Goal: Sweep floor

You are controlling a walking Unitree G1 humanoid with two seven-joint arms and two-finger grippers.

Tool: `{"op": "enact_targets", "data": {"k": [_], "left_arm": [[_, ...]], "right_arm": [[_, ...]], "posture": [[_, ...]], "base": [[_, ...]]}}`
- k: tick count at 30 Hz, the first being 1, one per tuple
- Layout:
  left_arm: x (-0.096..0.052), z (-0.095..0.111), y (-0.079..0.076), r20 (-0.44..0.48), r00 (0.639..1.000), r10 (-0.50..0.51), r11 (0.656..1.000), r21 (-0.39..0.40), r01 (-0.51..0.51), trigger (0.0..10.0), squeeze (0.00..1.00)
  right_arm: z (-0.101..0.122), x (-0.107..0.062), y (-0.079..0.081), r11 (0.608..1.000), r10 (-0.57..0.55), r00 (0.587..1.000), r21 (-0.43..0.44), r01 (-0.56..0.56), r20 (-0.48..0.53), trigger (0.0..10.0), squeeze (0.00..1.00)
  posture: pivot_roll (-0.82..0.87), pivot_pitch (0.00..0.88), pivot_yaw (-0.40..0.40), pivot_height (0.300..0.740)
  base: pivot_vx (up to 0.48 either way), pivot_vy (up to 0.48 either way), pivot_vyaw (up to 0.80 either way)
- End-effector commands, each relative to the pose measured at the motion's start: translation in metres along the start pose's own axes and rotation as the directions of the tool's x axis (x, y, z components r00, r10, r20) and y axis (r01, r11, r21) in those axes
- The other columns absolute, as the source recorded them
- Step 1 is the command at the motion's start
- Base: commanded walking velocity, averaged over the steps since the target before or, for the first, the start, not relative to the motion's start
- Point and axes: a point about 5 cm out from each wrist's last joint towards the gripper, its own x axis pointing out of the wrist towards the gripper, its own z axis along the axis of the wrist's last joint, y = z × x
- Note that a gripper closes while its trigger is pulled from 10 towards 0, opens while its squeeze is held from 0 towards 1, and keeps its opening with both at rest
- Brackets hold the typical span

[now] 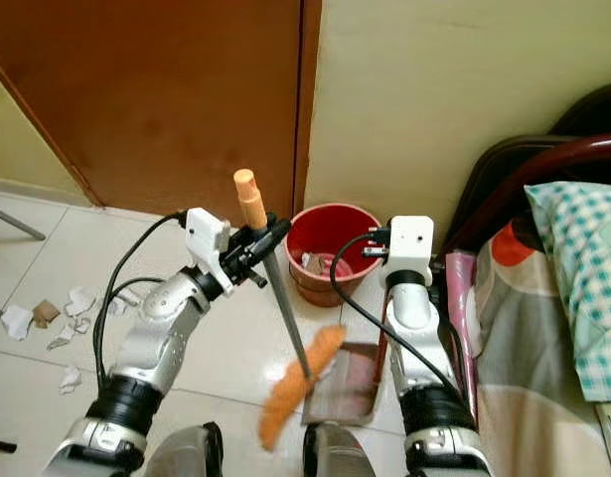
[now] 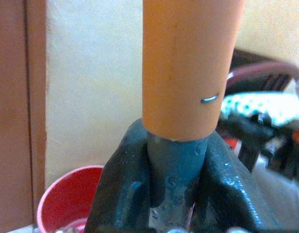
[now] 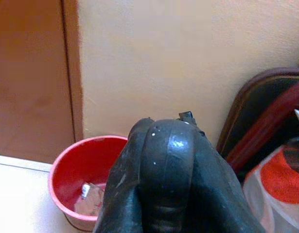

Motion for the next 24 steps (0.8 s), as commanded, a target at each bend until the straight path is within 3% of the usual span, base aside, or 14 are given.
{"op": "enact_targets", "data": {"k": [1,5,10,12,13,14,15,18,22,24], "left_arm": [[0.011,0.022,-0.009,0.121,0.992,0.015,0.996,-0.091,-0.004,10.0,0.00],[0.018,0.039,-0.002,0.182,0.981,0.074,0.990,-0.129,-0.050,10.0,0.00],[0.015,0.050,0.028,0.193,0.964,0.184,0.983,-0.056,-0.177,10.0,0.00],[0.003,0.054,0.054,0.169,0.951,0.260,0.963,0.033,-0.269,10.0,0.00],[0.003,0.054,0.054,0.169,0.951,0.260,0.963,0.033,-0.269,10.0,0.00],[-0.004,0.054,0.063,0.161,0.940,0.300,0.948,0.055,-0.312,10.0,0.00],[-0.007,0.054,0.067,0.158,0.935,0.317,0.942,0.059,-0.330,10.0,0.00],[-0.026,0.052,0.076,0.146,0.918,0.368,0.919,0.097,-0.383,10.0,0.00],[-0.038,0.046,0.076,0.126,0.914,0.386,0.910,0.115,-0.399,10.0,0.00],[-0.052,0.036,0.075,0.103,0.907,0.408,0.901,0.113,-0.418,10.0,0.00]], "right_arm": [[0.003,0.005,0.005,0.998,-0.033,0.999,0.047,0.033,-0.003,10.0,0.00],[0.006,0.014,0.017,0.996,-0.026,0.999,0.089,0.028,-0.023,10.0,0.00],[0.026,0.037,0.031,0.998,-0.043,0.999,0.055,0.044,-0.016,10.0,0.00],[0.053,0.052,0.064,0.996,-0.003,0.999,0.088,0.006,-0.035,10.0,0.00],[0.053,0.052,0.064,0.996,-0.003,0.999,0.088,0.006,-0.035,10.0,0.00],[0.067,0.054,0.079,0.998,0.031,1.000,0.045,-0.031,-0.002,10.0,0.00],[0.072,0.055,0.083,0.998,0.042,0.999,0.036,-0.042,0.014,10.0,0.00],[0.069,0.040,0.097,0.992,0.097,0.995,0.082,-0.098,0.021,10.0,0.00],[0.061,0.024,0.096,0.986,0.137,0.991,0.091,-0.137,0.004,10.0,0.00],[0.050,0.007,0.068,0.987,0.117,0.991,0.119,-0.109,-0.061,10.0,0.00]], "posture": [[0.00,0.150,-0.021,0.740],[0.00,0.143,-0.033,0.740],[-0.02,0.144,-0.039,0.740],[-0.04,0.141,-0.038,0.740],[-0.04,0.141,-0.038,0.740],[-0.03,0.136,-0.042,0.740],[-0.02,0.134,-0.048,0.740],[-0.02,0.139,-0.070,0.740],[-0.03,0.149,-0.074,0.740],[-0.04,0.162,-0.076,0.740]], "base": [[0.000,0.000,0.00],[0.000,0.000,0.00],[0.000,0.000,0.00],[0.000,0.000,0.00],[0.000,0.000,0.00],[0.000,0.000,0.00],[0.000,0.000,0.00],[0.000,0.000,0.00],[0.000,0.000,0.00],[0.000,0.000,0.00]]}}
